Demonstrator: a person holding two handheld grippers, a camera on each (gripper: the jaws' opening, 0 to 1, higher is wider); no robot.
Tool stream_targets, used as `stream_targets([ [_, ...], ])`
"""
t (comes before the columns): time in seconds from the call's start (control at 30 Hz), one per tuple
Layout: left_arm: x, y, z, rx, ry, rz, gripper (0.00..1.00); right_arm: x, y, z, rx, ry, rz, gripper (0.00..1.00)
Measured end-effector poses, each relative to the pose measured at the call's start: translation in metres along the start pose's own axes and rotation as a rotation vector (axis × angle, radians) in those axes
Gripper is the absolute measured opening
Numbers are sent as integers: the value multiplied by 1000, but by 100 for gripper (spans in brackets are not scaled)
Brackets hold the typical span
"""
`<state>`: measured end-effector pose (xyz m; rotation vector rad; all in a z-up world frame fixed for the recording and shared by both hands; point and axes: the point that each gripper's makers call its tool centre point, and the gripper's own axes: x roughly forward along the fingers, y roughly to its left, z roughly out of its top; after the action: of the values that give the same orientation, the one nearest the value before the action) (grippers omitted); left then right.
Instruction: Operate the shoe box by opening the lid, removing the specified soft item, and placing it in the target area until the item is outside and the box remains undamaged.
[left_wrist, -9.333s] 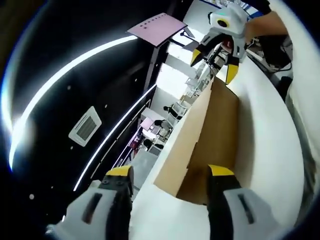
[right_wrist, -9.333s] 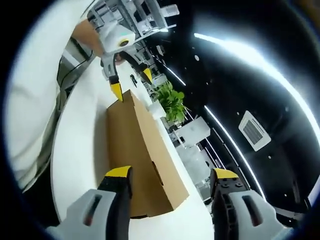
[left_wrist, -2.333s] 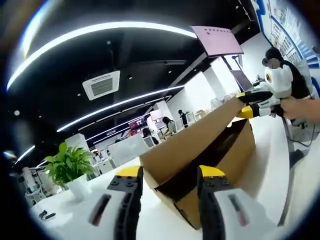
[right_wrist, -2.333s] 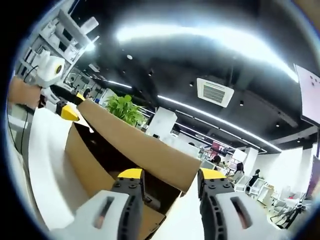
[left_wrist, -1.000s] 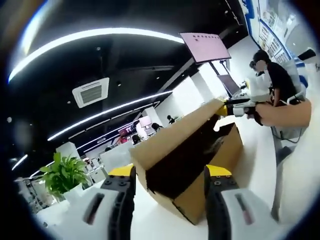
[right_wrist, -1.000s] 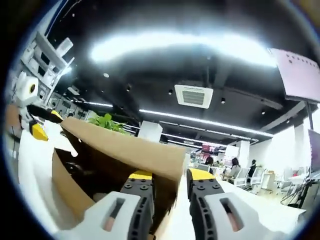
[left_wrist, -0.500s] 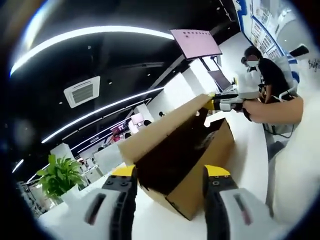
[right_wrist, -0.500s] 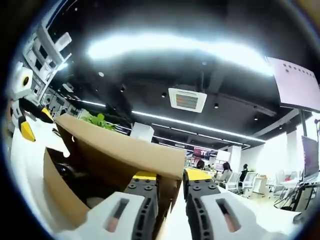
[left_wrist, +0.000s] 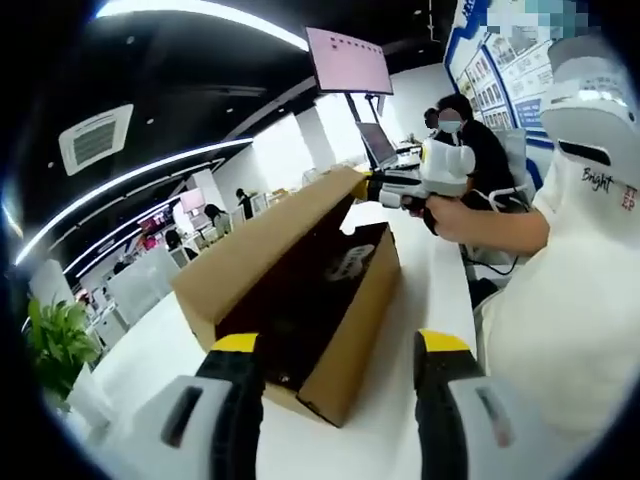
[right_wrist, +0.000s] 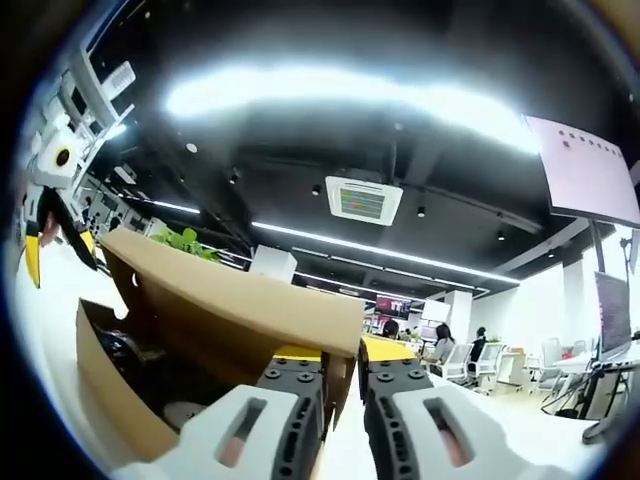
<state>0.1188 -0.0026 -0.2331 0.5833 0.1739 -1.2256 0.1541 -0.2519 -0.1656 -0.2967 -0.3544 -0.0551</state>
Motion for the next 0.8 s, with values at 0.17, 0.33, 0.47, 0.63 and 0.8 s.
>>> stream_targets([
  [0.17,12,4,-15,124,131,-36,42,1,5,2,86,14,36,18],
  [0.33,26,3,-10,98,139,-89,41,2,6,3,153,1,55,21],
  [0.47,31,6,-15,115,174,-103,35,4,5,1,205,-13,73,24],
  [0.63,34,7,-17,109,181,-116,23,3,-2,1,119,-38,14,13],
  [0.8,34,10,-15,116,168,-110,28,3,-1,4,72,-43,12,14],
])
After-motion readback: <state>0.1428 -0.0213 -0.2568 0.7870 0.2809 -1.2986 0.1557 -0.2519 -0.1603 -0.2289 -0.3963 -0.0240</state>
